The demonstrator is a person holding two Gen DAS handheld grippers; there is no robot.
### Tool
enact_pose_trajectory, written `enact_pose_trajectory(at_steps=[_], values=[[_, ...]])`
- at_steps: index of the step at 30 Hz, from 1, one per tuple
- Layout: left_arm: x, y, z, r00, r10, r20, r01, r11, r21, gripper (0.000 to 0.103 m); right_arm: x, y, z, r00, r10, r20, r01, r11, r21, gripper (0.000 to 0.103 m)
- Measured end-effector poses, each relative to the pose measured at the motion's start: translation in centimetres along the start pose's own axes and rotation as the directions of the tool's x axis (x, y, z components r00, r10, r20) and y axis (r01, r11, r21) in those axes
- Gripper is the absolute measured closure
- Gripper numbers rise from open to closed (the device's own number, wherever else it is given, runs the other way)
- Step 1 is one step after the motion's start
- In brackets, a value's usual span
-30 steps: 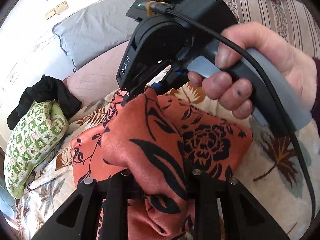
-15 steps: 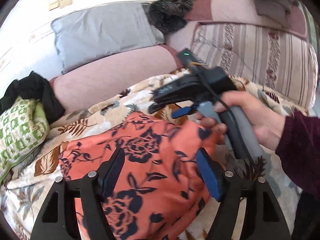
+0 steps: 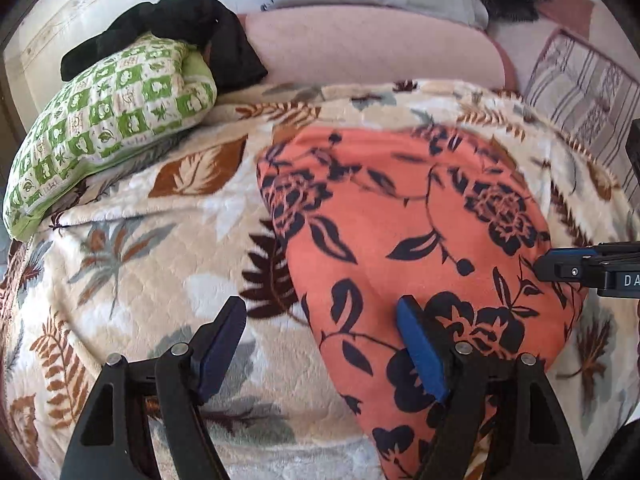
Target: Fold small clothes
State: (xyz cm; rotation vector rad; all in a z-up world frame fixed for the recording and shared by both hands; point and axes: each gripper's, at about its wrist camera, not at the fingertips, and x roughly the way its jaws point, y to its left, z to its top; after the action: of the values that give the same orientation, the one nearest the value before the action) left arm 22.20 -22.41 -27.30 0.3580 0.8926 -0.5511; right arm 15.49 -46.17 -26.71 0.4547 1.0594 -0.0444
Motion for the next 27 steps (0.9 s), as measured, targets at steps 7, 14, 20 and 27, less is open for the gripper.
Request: enact_pose_trajectory(at_steps=[7,14,20,27], values=[[-0.2,1.1,0.0,0.999,-0.036,-0.013,0.035,0.997,-0.062,0.024,-0.7,-0.9,-0.1,1.0,-0.008,0.0,0.008,1.0,0.023,0.067],[0.3,1.3,-0.1,0.999,-0.044,-0.026,0.041,0.994,-0.098,0.017,0.9,2.5,7.4,0.998,-0.013,0.069,0.012,1.0,0.019,0.067],[1.5,1.6,-0.6,0.998,-0.041,-0.037,0.035,0.986,-0.162,0.002,9.1,2.6,12.2,0.982,-0.184,-0.049,0.186,0.982,0.041,0.067],[2.7,3.7,-1.2,0.981,-0.163,-0.104,0.119,0.932,-0.343,0.0,6.3,9.0,13.3,0.995,0.1,-0.009,-0.101,0.994,-0.051,0.063]])
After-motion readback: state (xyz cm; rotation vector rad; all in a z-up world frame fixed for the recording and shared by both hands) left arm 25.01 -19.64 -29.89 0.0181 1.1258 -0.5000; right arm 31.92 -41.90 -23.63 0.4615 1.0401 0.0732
